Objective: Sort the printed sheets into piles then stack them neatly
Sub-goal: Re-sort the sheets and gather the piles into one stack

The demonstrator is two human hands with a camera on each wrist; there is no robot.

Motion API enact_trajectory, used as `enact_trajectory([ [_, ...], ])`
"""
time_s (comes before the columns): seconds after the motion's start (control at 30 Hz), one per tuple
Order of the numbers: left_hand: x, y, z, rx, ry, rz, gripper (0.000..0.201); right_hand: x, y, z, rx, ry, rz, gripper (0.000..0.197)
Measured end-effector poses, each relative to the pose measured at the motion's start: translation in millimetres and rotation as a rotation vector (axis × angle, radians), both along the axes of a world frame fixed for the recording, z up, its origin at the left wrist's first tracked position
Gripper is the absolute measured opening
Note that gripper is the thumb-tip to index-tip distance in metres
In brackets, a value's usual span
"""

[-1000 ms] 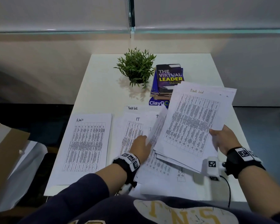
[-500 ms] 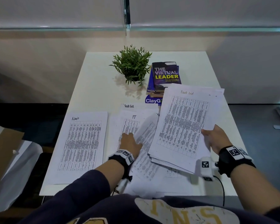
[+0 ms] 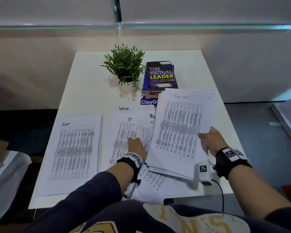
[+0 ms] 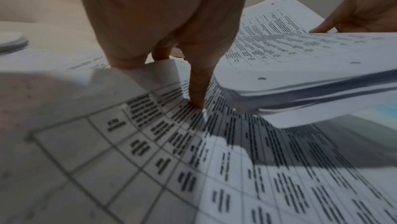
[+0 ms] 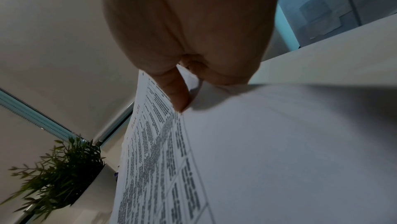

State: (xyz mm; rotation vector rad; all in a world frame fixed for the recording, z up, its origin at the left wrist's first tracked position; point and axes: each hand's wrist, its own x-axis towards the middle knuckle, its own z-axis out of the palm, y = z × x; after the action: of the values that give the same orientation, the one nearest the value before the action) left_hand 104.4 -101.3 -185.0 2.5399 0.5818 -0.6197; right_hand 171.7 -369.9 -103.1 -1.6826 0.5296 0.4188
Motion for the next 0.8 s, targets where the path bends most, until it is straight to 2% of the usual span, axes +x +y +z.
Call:
enact_trajectory([
  [0.13,-7,-1,-2,0.047,-0.148,-0.057,0.035,-3,-1,-1,-0.008,0.006,0.001,0.041],
  [0.3,-15,-5,1,0.082,-0.175,-0.125,0.042,-4,-3,-2,-0.032,0.005,0.002,0.039],
  [0.43,-16,-7,4,0.166,-0.194,-0.187,0.038,-4,-4,-2,-0.04,0.026,-0.006,0.04],
  [0.53,-13,-6,6,0.067,-0.174,-0.183,0.031,-5,-6,-2,-0.038,0.038,-0.021,0.04],
  [0.63,-7,-2,19,-0.058,-0.187,-0.061,0.009,-6,-9,1,-0.026,0.029,-0.028,0.041],
  [0.73,-1,6,43,-0.117,-0.327,0.03,0.014,-6,-18,-1,-0.038,0.037,-0.047,0.042],
  [0.8,4,16,64,-0.159,-0.39,0.046,0.041,-6,-27,-4,-0.076,0.03,-0.037,0.037],
])
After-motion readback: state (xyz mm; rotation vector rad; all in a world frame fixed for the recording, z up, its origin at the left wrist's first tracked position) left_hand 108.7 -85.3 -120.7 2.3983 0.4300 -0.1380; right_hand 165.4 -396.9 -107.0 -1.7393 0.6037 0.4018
